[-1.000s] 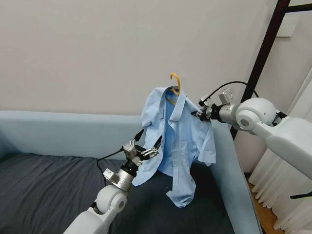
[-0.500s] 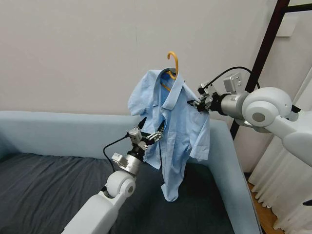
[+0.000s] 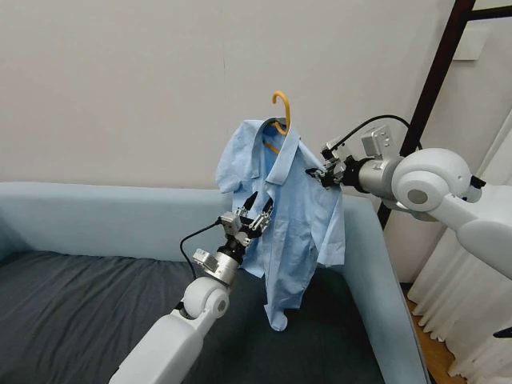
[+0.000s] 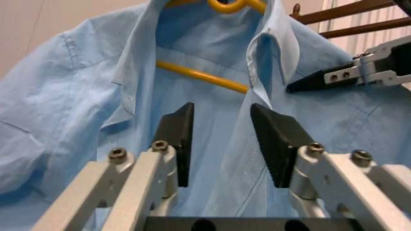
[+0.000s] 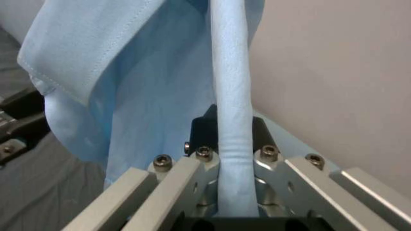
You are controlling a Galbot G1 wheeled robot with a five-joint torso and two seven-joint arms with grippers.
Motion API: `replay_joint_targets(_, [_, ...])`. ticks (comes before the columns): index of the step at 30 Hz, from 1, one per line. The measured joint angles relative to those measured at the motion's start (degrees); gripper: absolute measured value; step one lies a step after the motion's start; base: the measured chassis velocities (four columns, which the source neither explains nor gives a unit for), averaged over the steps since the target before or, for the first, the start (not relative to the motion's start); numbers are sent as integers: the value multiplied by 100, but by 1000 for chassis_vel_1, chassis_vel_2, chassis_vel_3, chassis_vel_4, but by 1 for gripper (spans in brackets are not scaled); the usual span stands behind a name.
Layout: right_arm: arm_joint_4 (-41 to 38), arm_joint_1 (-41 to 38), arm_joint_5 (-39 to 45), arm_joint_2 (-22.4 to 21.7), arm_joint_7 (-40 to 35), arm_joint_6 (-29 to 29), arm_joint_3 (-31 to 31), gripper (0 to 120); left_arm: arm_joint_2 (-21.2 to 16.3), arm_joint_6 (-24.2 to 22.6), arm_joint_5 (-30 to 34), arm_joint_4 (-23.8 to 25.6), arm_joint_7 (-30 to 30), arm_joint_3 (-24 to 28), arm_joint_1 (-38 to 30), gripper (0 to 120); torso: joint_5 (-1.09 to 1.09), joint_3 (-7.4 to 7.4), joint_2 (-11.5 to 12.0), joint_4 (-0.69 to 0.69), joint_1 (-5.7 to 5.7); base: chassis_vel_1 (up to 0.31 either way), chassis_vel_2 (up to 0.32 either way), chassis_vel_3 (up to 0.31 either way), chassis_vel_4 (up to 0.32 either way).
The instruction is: Pick up the clothes from the sofa and hang them on the clothes hanger.
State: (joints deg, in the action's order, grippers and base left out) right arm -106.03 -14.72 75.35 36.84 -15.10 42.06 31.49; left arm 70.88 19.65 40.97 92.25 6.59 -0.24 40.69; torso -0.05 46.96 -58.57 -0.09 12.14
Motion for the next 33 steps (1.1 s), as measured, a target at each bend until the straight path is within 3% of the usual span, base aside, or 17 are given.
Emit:
replay_joint_targets(4, [295,47,-153,268,-43,-5,-42,1,-57,30,26,60,14,-147,94,27,0,1,0,3,1,0,0,0,0])
replay_joint_targets(11, [513,-335,-55,535,-162,-12,40,1,-232,21,287,469,16,-359,168,50,-1,0,0,1,0,0,0,0,0])
replay_joint_targets(13, [509,-651,127,541,-279,-12,293,1,-350,9,356,650,84,-372,205,61,0,0,0,2,0,0,0,0,0])
replay_joint_targets(17, [465,-1197,409,447,-317,-11,643,1,-404,-3,331,768,183,-331,229,69,-1,0,0,1,0,0,0,0,0])
replay_joint_targets(24, [277,-1668,660,290,-314,-8,924,1,-321,-60,309,763,178,-176,51,69,0,-1,-1,-1,0,0,0,0,0])
replay_joint_targets(33, [-129,-983,575,77,-313,-4,651,1,-235,-123,376,486,-77,-5,-308,67,1,0,0,0,0,0,0,0,0])
